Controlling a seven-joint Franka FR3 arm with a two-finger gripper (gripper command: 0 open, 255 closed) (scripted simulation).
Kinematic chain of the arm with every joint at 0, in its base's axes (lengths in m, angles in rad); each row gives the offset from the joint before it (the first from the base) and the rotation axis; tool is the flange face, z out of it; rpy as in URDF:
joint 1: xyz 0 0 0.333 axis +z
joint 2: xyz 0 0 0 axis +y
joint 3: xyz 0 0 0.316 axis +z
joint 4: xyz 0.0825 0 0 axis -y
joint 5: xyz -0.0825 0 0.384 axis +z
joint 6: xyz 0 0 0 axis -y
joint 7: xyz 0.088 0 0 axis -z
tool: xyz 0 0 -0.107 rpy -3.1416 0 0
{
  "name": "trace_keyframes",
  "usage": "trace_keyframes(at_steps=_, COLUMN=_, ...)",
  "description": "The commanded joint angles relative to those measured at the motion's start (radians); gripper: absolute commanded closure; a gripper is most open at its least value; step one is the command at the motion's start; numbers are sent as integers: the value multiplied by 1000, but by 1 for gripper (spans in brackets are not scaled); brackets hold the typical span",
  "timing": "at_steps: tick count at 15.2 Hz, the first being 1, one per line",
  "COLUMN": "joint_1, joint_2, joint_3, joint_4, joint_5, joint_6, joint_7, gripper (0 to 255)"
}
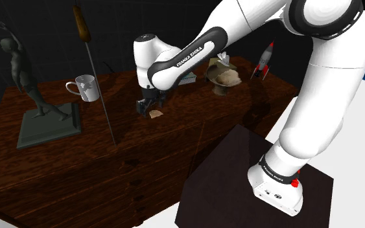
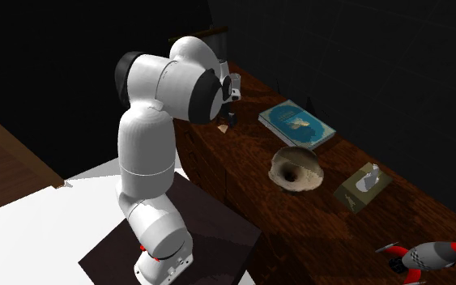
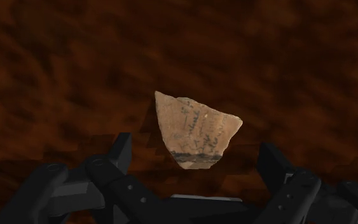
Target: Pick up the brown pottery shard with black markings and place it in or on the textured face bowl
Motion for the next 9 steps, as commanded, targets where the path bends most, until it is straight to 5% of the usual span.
trace_keyframes(at_steps=1, joint_1=0, joint_2=0, joint_3=0, joint_4=0, joint_5=0, joint_6=0, joint_7=0, gripper=0)
trace_keyframes(at_steps=2, joint_1=0, joint_2=0, joint_3=0, joint_4=0, joint_5=0, joint_6=0, joint_7=0, gripper=0)
trace_keyframes(at_steps=3, joint_1=0, joint_2=0, joint_3=0, joint_4=0, joint_5=0, joint_6=0, joint_7=0, gripper=255)
trace_keyframes(at_steps=9, joint_1=-1, joint_2=4, joint_3=-2, joint_4=2, joint_5=-2, joint_6=1, joint_7=-2, gripper=255)
